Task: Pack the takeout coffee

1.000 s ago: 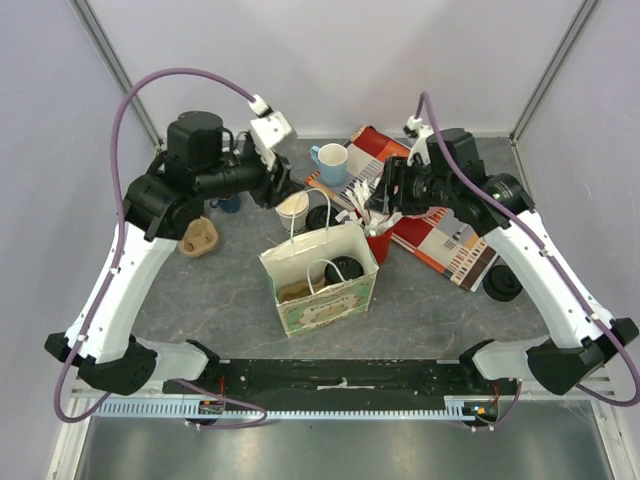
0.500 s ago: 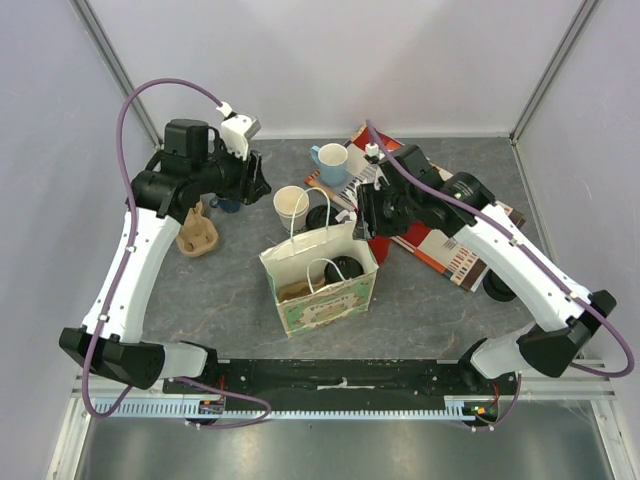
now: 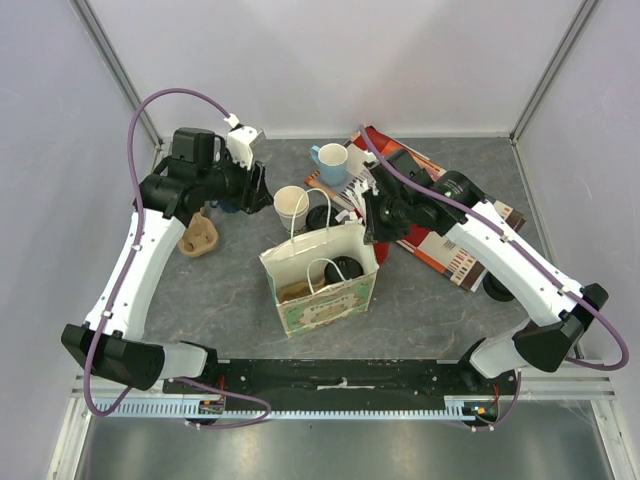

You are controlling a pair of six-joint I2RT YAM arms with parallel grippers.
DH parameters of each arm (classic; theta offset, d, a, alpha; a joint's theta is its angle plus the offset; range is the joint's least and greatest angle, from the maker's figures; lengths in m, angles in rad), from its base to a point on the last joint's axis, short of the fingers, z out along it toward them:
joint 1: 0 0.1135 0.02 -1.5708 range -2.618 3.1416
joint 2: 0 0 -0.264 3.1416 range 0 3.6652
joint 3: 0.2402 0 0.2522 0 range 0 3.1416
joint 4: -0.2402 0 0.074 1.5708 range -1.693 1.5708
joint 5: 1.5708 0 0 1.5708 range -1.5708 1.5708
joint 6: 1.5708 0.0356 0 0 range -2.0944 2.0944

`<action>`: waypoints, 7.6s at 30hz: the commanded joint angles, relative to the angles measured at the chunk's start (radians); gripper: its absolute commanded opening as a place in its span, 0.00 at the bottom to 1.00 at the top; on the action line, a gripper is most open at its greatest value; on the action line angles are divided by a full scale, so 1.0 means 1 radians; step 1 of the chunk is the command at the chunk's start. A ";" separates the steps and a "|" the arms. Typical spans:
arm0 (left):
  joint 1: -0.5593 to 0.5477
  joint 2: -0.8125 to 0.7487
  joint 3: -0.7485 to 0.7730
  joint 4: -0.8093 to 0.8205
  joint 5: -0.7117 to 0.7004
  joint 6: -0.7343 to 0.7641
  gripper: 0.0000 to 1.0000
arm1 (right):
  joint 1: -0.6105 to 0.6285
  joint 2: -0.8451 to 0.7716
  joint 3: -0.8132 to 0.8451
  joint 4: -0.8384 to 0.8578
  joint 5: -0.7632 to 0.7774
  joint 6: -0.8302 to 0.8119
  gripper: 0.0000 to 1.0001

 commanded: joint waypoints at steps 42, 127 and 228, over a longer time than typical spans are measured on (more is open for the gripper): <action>-0.072 0.023 -0.104 0.054 0.249 0.108 0.52 | 0.002 -0.295 -0.143 -0.221 0.061 0.122 0.00; -0.132 0.846 0.570 -0.311 0.488 1.274 0.50 | 0.002 -0.456 -0.295 -0.269 0.006 0.181 0.00; -0.599 0.061 0.096 -0.167 0.178 0.596 0.02 | 0.002 -0.584 -0.394 -0.048 0.121 0.166 0.00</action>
